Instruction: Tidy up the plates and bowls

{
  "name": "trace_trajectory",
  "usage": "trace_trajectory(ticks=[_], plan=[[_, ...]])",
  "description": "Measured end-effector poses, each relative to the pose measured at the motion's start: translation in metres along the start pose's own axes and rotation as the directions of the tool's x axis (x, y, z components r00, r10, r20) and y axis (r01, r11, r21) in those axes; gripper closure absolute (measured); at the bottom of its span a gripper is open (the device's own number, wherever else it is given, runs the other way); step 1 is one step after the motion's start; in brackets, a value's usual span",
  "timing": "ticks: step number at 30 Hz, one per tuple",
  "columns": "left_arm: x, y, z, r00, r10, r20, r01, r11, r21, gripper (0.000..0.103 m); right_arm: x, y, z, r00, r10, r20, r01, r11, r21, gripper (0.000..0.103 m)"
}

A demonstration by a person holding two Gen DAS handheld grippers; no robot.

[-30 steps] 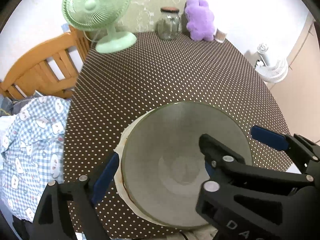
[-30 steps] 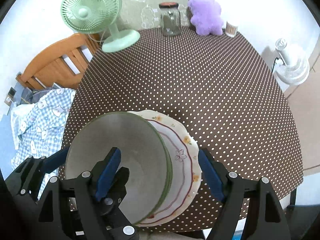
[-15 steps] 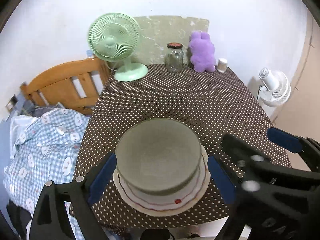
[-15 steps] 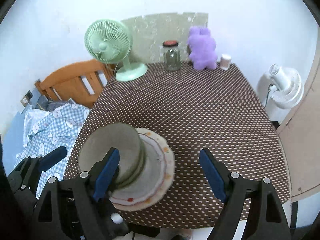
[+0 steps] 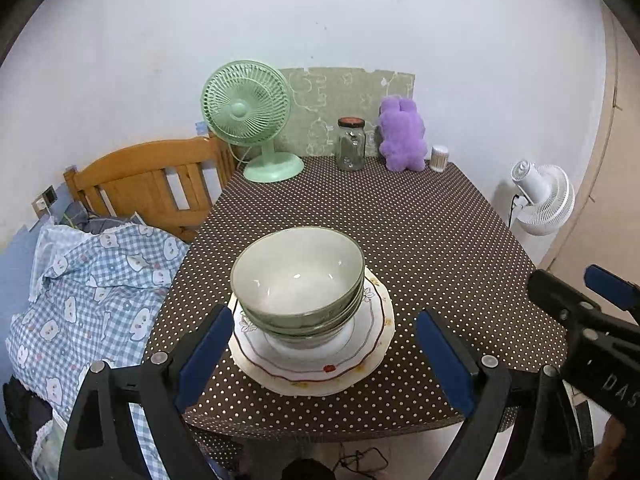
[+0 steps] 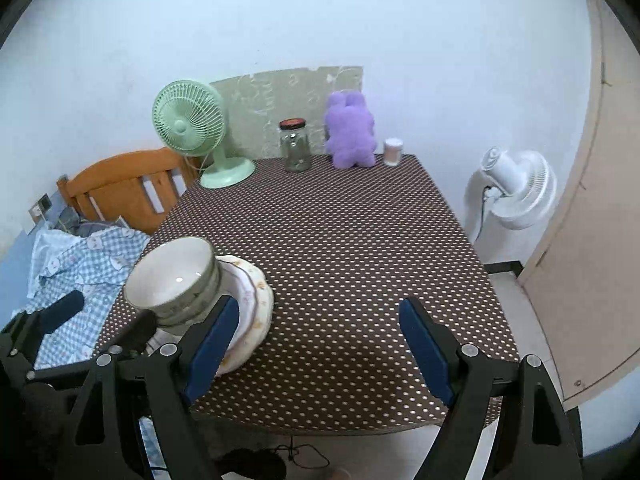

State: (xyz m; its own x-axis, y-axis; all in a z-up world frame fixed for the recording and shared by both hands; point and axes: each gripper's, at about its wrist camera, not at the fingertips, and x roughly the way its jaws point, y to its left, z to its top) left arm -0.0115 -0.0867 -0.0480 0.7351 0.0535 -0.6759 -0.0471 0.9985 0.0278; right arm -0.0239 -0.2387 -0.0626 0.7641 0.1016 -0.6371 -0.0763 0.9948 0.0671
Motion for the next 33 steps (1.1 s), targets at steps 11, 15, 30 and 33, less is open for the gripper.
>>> trace_trajectory(ticks=[11,15,30,33], plan=[[-0.010,-0.003,-0.038,0.995,0.016,0.100,-0.013,1.000,-0.022,0.006,-0.006,-0.023,-0.044,0.996,-0.019,0.087,0.021,0.999,-0.025,0.018],[-0.008,-0.006,-0.046,0.993,0.006,0.121,-0.003,1.000,-0.018,0.005,-0.006,-0.029,-0.053,0.994,-0.014,0.110,0.015,1.000,-0.007,0.018],[-0.009,-0.017,-0.051,0.992,0.013,0.127,-0.008,0.999,-0.041,0.005,-0.008,-0.034,-0.060,0.989,-0.043,0.141,0.048,0.998,-0.032,0.018],[-0.009,-0.021,-0.051,0.992,0.021,0.128,-0.016,0.999,-0.038,0.005,-0.007,-0.037,-0.060,0.989,-0.048,0.143,0.052,0.998,-0.028,0.018]])
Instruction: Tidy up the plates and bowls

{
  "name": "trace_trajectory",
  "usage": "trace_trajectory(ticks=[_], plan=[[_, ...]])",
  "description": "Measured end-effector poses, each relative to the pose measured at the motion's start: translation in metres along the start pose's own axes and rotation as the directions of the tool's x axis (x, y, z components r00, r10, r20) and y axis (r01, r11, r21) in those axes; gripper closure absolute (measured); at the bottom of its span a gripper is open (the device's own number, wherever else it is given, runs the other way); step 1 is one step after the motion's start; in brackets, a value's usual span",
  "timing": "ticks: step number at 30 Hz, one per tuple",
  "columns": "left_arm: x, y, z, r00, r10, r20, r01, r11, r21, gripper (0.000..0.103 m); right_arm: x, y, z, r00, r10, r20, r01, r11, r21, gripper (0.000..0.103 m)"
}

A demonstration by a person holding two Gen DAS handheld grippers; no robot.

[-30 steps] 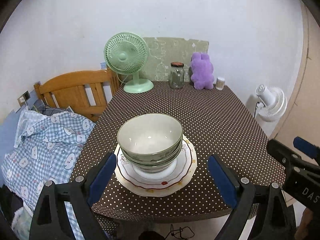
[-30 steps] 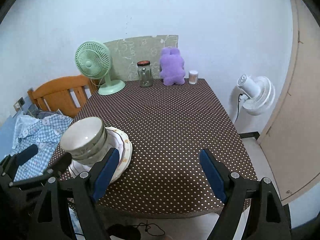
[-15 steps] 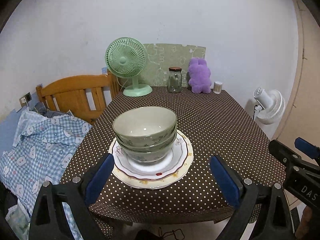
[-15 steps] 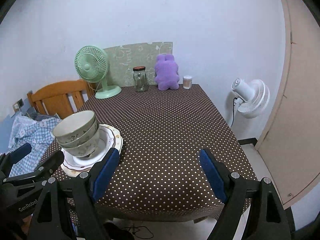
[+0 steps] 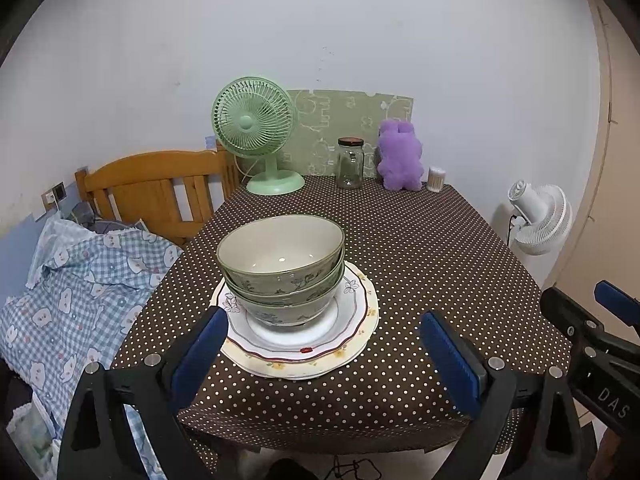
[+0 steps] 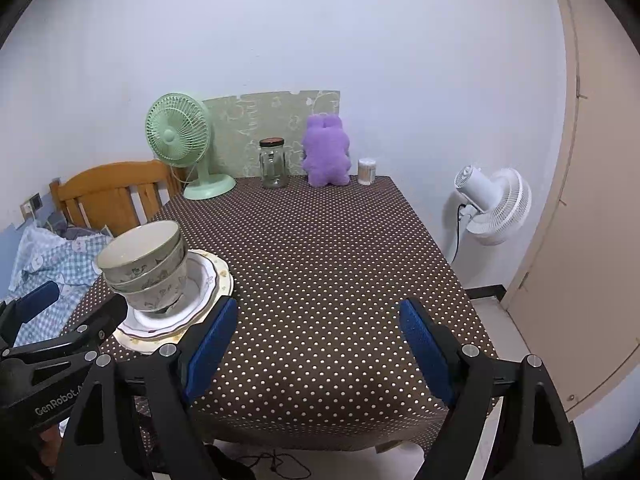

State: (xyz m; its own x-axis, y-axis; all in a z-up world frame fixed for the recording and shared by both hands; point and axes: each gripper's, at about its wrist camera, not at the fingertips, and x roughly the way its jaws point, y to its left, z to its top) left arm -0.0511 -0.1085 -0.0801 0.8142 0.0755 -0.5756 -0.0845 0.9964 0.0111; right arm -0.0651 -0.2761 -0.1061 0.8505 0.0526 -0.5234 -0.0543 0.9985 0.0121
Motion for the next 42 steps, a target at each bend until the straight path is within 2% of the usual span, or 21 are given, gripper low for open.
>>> trace_trajectory(ticks=[19,42], plan=[[0.000,-0.012,0.006,1.000,0.009,0.016,-0.009,1.000,0.019,0.004,0.007,-0.008,0.003,1.000,0.023,-0.005,-0.023,1.000,-0.004,0.018],[0.006,-0.008,0.007,1.000,0.004,0.000,-0.004,1.000,0.016,0.003,0.010,-0.010,0.004,1.000,0.022,-0.014,-0.022,1.000,0.002,0.017]])
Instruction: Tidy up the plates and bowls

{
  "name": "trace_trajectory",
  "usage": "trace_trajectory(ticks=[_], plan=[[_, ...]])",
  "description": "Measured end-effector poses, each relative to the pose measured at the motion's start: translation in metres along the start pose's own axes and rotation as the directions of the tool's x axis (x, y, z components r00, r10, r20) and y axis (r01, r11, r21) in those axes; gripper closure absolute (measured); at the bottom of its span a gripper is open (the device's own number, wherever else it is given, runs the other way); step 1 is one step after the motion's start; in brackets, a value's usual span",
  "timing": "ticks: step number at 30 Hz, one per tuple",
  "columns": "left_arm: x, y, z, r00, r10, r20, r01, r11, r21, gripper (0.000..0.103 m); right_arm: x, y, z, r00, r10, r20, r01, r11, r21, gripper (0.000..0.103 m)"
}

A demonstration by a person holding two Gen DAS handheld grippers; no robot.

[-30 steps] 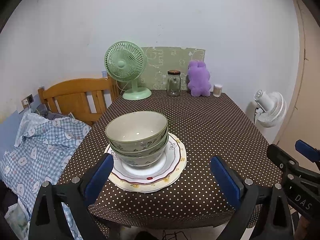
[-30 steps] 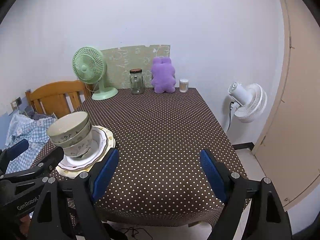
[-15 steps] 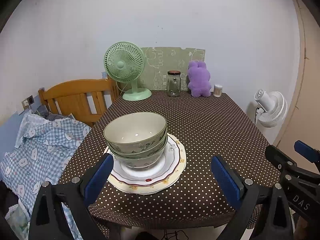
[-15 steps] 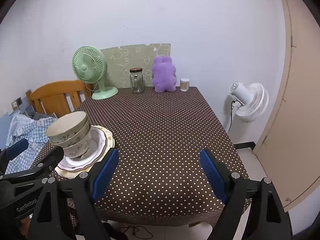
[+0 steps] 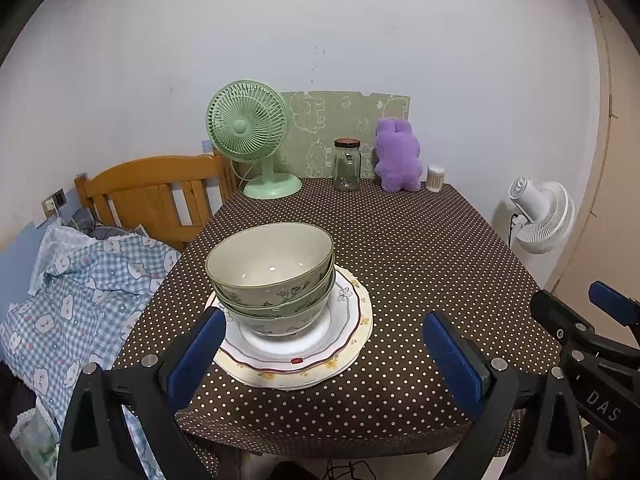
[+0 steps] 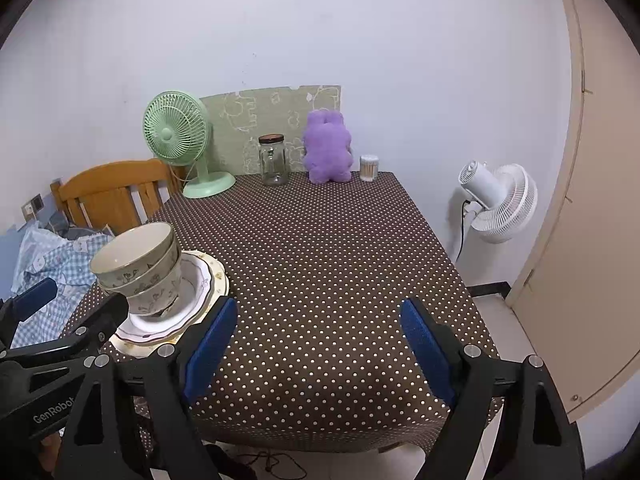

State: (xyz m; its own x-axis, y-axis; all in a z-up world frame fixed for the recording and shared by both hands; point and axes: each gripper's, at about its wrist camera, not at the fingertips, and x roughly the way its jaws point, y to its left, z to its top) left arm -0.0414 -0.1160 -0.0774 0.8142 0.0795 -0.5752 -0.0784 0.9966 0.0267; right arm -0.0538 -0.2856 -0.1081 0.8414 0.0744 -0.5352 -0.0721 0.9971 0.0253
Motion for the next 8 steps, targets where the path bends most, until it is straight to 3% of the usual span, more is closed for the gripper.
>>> trace_trajectory(ticks=[8], plan=[[0.0003,0.0015,0.0007,1.000,-0.003,0.002,0.003,1.000,-0.006,0.002,0.0008,0.0004,0.0000,1.000,-0.001,0.001,0.001,1.000,-0.001,0.017]])
